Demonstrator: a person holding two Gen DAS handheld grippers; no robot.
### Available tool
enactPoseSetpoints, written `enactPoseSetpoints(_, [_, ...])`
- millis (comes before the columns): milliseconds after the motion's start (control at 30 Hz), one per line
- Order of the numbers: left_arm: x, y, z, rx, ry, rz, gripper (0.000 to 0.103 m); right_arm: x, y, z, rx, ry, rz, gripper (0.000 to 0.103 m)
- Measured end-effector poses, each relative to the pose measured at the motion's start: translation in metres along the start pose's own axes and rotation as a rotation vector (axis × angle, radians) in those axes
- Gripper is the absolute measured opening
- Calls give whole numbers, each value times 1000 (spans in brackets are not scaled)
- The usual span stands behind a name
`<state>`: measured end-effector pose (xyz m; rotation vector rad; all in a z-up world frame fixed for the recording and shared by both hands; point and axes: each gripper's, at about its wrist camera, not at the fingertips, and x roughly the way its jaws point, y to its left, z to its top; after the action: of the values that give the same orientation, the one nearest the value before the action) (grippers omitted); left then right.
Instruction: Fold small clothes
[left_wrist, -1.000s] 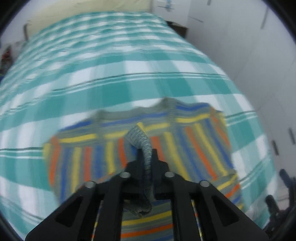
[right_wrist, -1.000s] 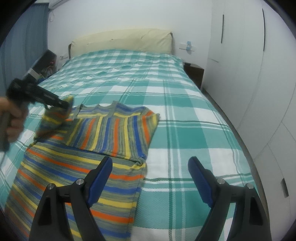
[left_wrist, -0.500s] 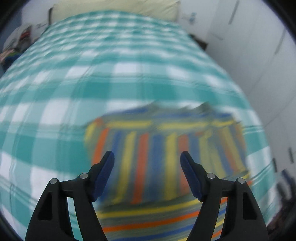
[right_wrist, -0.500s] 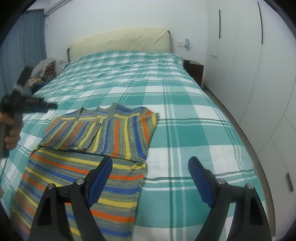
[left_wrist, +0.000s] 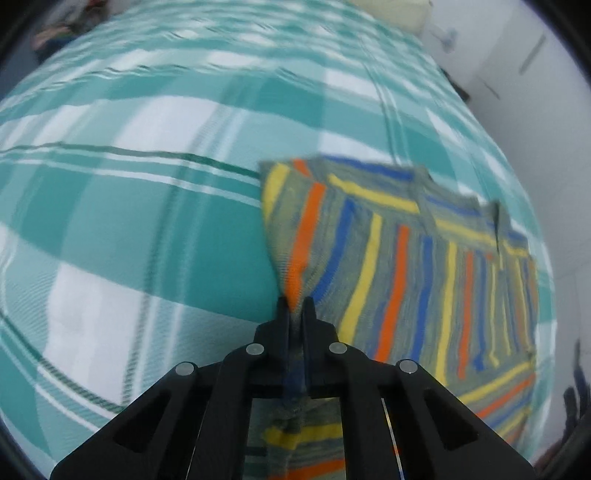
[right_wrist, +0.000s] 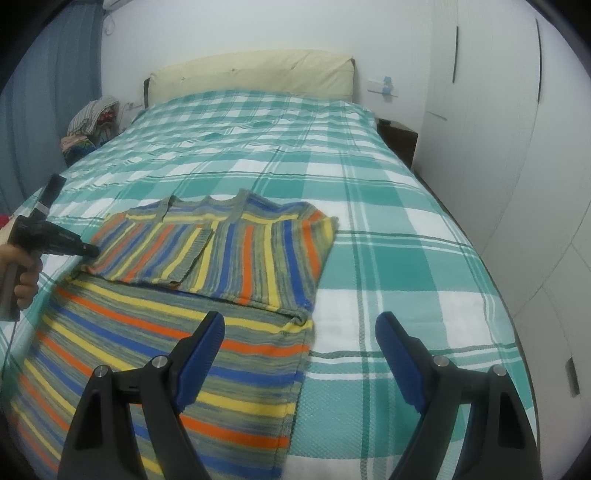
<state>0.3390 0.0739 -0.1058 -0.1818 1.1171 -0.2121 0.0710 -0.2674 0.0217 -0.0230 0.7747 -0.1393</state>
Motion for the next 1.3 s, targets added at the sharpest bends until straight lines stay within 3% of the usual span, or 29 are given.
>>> enactPoseSetpoints(100, [3,3,-6,-6,-24,69,3,1,-3,-1,4,2,-3,83])
enactPoseSetpoints(267, [6,1,-13,-11,-22,83,12,3,-8,-1,18,22,12,83])
enactPoseSetpoints(333, [-1,2,-15,-4,-28,106,39,1,-8,-1,13,14,9,83])
enactPoseSetpoints(400, [-17,5,-19,5,-63,127,50,-2,-10,0,11,7,6,83])
enactPoseSetpoints(533, [-43,5,-30,64,-132,113,50,-2,-15,0,33,12,25,83])
enactPoseSetpoints(633, [-52,-12,-45,170,-199,103,48,2,-16,8,65,4,113,83])
enactPoseSetpoints(667, [-52,-16,-46,190,-213,98,44,9,-13,19,86,5,178,83])
enactPoseSetpoints(733, [-48,-22,-52,212,-247,66,23,26,-8,39,130,25,307,83])
enactPoseSetpoints(767, [-45,-22,-51,208,-244,51,22,47,-3,55,165,74,412,82])
enactPoseSetpoints(833, [-30,-19,-51,184,-208,30,14,86,9,74,216,182,516,68])
enactPoseSetpoints(900, [-21,-17,-53,172,-192,21,14,124,22,85,264,268,577,47])
enactPoseSetpoints(1033, [-11,-8,-59,161,-197,-11,14,174,48,89,324,375,630,42])
enactPoseSetpoints(1200, [-10,-2,-60,138,-210,-40,14,205,68,93,327,380,540,38])
enactPoseSetpoints(1233, [-11,-2,-60,136,-215,-41,14,214,72,91,344,405,576,31])
enactPoseSetpoints(1267, [-11,-1,-61,134,-219,-42,14,218,75,90,343,422,600,8])
enactPoseSetpoints(1300, [-11,0,-62,130,-223,-42,14,217,77,91,326,410,587,3])
